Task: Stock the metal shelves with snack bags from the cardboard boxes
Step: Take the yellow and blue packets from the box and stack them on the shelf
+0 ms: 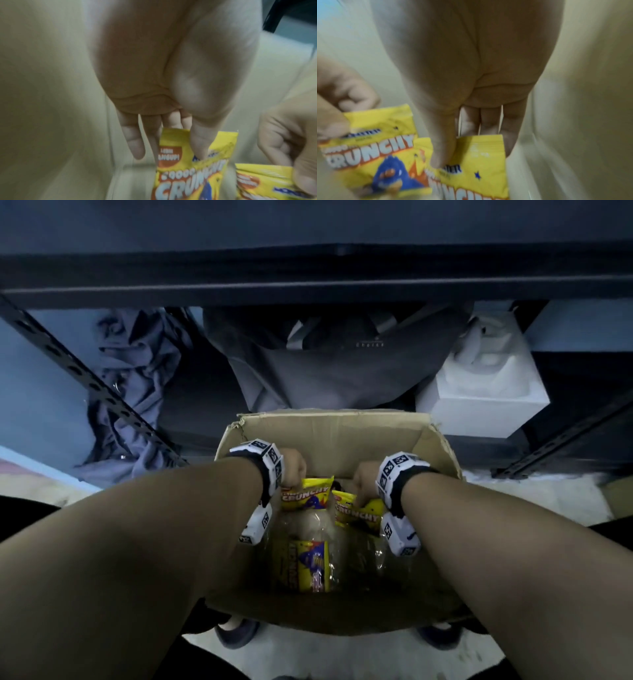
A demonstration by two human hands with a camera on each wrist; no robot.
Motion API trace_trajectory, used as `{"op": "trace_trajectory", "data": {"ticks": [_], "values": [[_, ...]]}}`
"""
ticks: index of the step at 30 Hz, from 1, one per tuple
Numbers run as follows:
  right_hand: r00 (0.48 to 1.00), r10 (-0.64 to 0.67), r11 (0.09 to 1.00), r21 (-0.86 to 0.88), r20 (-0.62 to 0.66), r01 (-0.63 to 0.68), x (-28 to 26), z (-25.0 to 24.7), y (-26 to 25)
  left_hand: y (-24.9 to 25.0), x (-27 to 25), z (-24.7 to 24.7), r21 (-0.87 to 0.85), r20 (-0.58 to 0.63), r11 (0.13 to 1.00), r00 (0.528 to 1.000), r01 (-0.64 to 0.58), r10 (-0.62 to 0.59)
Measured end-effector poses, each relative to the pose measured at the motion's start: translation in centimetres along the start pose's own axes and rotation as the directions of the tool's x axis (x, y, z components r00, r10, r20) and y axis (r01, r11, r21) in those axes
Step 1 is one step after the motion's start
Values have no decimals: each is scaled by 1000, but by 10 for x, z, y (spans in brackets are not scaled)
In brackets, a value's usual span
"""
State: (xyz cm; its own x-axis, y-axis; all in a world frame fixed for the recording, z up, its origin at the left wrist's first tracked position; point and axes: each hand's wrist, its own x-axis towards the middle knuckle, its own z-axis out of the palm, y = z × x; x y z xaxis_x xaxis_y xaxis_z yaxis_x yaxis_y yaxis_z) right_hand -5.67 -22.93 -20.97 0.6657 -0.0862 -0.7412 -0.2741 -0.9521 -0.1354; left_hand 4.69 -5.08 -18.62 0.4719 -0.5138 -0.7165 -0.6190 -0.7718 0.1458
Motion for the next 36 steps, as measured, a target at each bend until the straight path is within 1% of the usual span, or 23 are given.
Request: {"op": "trace_trajectory", "data": {"ticks": [1,4,7,9,13,16,19,23,25,27,29,32,36], "values": [[1000,-6,1000,-15,13,6,-7,-11,-1,-1,-3,-11,-28,-16,999,1000,-24,23],[998,-49,999,12,-43,50,-35,-48,-1,-1,-23,-47,-51,-83,997,995,-60,56],[992,-73,997,-19,-99,71,-75,-84,-3,1,-52,-81,30,-229,998,971,-61,66],[985,-70,997,8,-160,72,-100,-110,-1,1,-75,-103,52,-279,995,955,-86,97],[956,-67,996,42,-285,82,-147,-157,-6,5,-125,-144,115,-329,986,931,-124,156],[946,-97,995,2,-309,102,-183,-187,-15,9,-161,-172,184,-354,974,916,-130,189],[937,-120,993,-40,-328,113,-214,-214,-22,10,-197,-200,192,-382,969,897,-156,220],[929,-175,983,-104,-326,149,-251,-252,-27,11,-236,-238,131,-412,958,865,-255,287],[923,-199,980,-91,-329,179,-265,-270,-26,12,-249,-256,80,-450,951,841,-298,302],[905,-222,975,-63,-364,214,-277,-289,-21,12,-255,-274,12,-487,940,820,-340,303],[865,-246,967,-45,-438,252,-283,-308,-14,12,-256,-291,-57,-545,928,790,-369,281],[810,-230,957,27,-539,290,-287,-329,0,11,-252,-312,-130,-616,916,755,-379,225],[771,-171,951,102,-614,292,-283,-349,16,9,-235,-334,-192,-630,917,761,-349,158]]}}
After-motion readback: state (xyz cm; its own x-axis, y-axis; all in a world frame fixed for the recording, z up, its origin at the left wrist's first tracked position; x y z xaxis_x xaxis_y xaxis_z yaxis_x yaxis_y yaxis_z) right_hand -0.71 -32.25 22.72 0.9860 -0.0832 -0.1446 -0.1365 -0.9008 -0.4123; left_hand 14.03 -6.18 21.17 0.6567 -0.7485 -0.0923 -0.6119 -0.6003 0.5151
